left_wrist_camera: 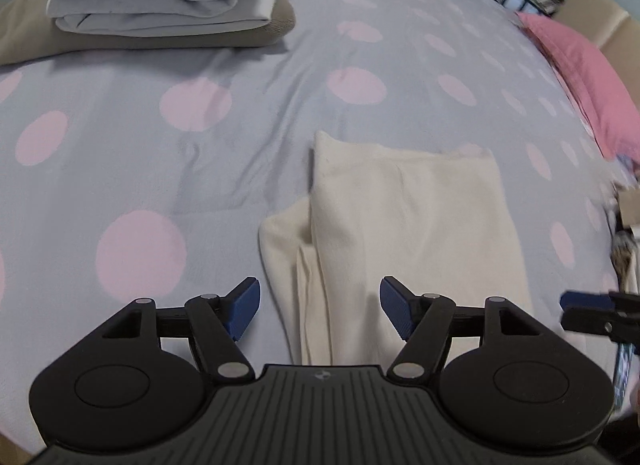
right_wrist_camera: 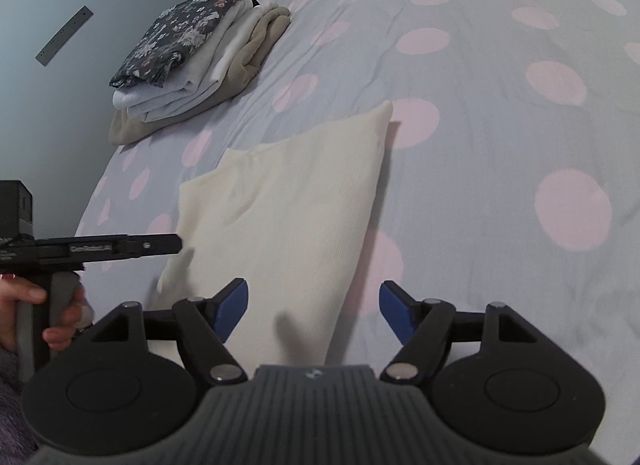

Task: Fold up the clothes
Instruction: 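Grasp the folded sweater with both tools and lift it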

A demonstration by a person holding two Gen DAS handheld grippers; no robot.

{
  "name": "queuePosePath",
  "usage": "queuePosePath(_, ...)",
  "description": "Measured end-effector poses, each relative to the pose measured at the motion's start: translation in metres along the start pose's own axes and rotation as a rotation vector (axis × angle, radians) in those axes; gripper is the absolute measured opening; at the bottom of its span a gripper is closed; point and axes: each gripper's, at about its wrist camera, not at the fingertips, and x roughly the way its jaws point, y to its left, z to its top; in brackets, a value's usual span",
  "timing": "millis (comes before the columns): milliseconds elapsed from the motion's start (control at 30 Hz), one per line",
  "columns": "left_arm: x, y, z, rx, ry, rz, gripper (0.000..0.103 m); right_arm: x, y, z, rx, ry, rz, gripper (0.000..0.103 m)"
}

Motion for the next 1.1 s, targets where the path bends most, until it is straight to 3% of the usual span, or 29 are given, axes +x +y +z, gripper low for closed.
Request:
queuePosePath(233, 0.026, 0.024, -0.005, -0.142, -0.020, -0.040, 0.066, 0.025, -0.017, 0.011, 0.075, -0.015, 0.060, 0.076)
queuePosePath(433, 0.033, 0.031, -0.006, -0.150, -0.077, -0.099, 0.065, 0.050, -0.038, 0.016, 0.159, -0.023, 0.099, 0.075)
queuePosePath(567, 0.036, 0.032, -0.004, -0.140, -0.124, -0.132, 0.048, 0.063, -0.050, 0.020, 0.210, -0.041, 0.139, 0.065)
queuePosePath(767, 0.042, 0.034, -0.001, -0.146, -0.158, -0.179, 0.025, 0.071, -0.058, 0.024, 0.234, -0.050, 0.171, 0.039)
queuePosePath(967, 0.038, 0.027, 0.000, -0.116, -0.188, -0.167, 0.017, 0.065, -0.052, 0.024, 0.212, -0.080, 0.173, 0.022)
queuePosePath(1100, 0.023, 0.024, -0.001, -0.108, -0.234, -0.173, 0.016, 0.052, -0.040, 0.026, 0.176, -0.115, 0.172, 0.019)
